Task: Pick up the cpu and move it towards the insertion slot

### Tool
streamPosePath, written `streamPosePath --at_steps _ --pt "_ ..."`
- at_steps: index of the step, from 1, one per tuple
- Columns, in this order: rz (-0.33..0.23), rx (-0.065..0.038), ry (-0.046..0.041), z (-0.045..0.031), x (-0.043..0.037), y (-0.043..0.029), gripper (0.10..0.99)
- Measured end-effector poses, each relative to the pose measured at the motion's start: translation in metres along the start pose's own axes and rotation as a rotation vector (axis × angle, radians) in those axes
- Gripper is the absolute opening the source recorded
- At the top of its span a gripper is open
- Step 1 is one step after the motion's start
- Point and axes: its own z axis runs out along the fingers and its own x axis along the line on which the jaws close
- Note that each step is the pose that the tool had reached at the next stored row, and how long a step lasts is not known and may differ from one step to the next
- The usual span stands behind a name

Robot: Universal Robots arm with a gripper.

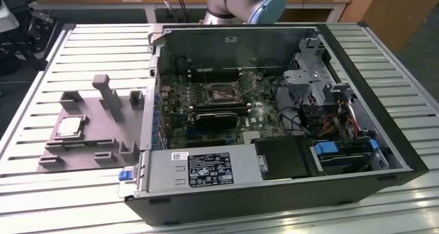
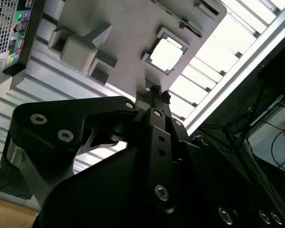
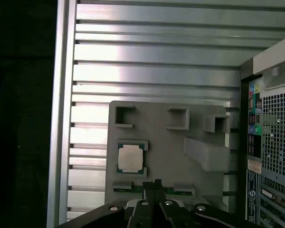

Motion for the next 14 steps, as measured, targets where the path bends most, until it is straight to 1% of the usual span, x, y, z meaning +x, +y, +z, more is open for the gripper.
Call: streamPosePath --at_steps 10,14 --pt "0.0 0.0 0.0001 0.0001 0.0 0.0 0.102" --pt "0.0 0.0 0.0 0.0027 0.0001 -0.0001 0.102"
